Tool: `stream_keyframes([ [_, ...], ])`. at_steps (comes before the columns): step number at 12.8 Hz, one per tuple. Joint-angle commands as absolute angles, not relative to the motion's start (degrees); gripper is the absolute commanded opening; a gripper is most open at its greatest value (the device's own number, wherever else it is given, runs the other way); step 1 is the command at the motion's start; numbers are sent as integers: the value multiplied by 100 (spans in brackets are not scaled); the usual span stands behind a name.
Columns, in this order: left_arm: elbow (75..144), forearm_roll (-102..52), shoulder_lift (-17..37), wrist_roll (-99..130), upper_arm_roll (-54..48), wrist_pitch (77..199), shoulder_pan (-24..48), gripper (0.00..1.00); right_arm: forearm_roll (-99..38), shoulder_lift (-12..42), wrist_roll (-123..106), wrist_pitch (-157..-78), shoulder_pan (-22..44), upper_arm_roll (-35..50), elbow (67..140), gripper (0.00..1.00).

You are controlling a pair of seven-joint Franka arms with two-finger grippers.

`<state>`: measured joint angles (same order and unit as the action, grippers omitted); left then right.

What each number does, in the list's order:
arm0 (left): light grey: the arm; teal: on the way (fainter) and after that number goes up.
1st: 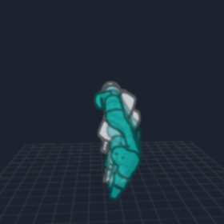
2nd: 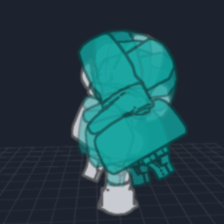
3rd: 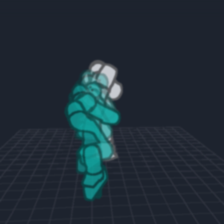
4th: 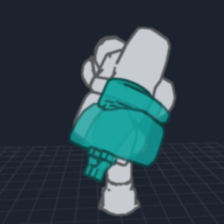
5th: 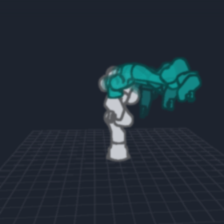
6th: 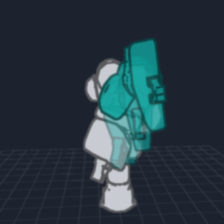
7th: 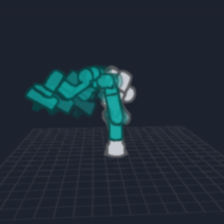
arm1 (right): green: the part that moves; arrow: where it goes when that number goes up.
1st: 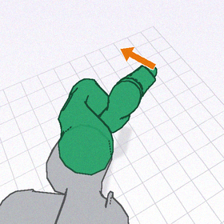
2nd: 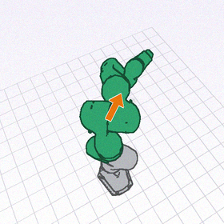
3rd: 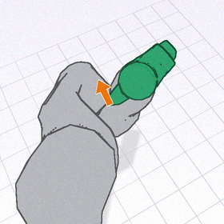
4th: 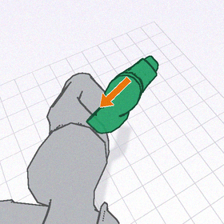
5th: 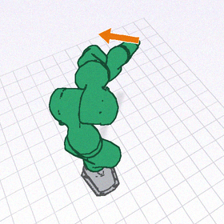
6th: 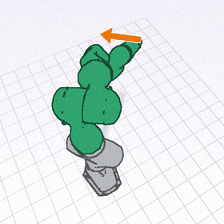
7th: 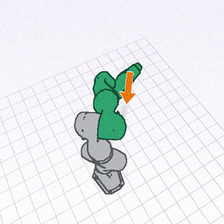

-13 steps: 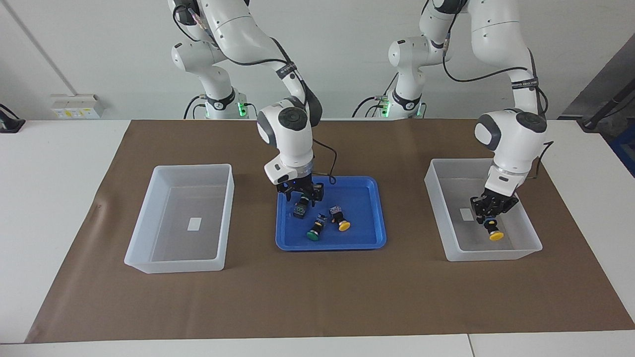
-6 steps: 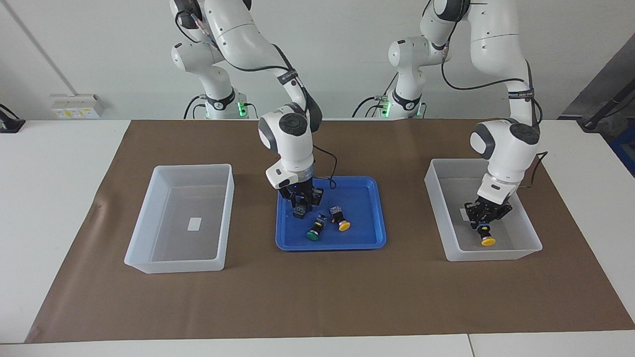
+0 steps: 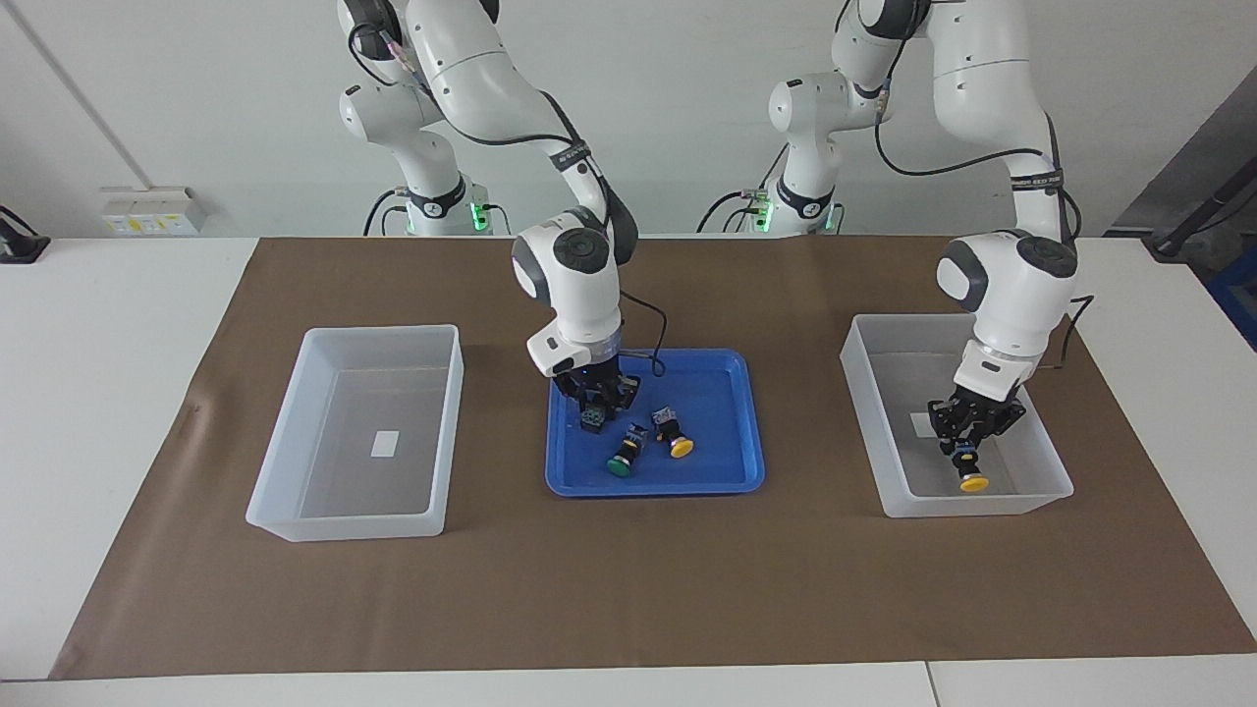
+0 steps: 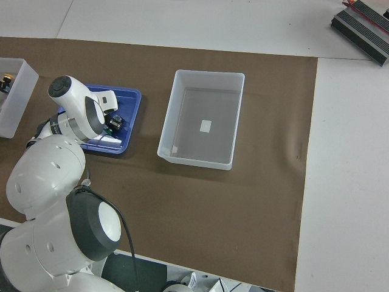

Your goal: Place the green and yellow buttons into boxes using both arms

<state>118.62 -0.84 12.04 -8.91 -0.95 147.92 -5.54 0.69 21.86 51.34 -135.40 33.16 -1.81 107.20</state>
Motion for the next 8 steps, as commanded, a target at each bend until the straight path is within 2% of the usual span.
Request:
stream_keyframes([
  [1, 11909, -44, 828, -896, -114, 14250, -536, 100, 9, 1233, 5003, -12668, 3139, -176, 10776, 0],
  [3, 11900, -44, 520, -870, -132, 13696, -406, 100, 17, 906, 4424, -12254, 2788, -193, 10662, 0],
  [5, 11770, -44, 370, -399, -132, 13274, -107, 100, 18, 757, 3538, -12182, 2271, -220, 10661, 0],
  [8, 11575, -26, 369, 699, -132, 13007, 569, 100, 18, 782, 1728, -12243, 1295, -211, 10679, 0],
])
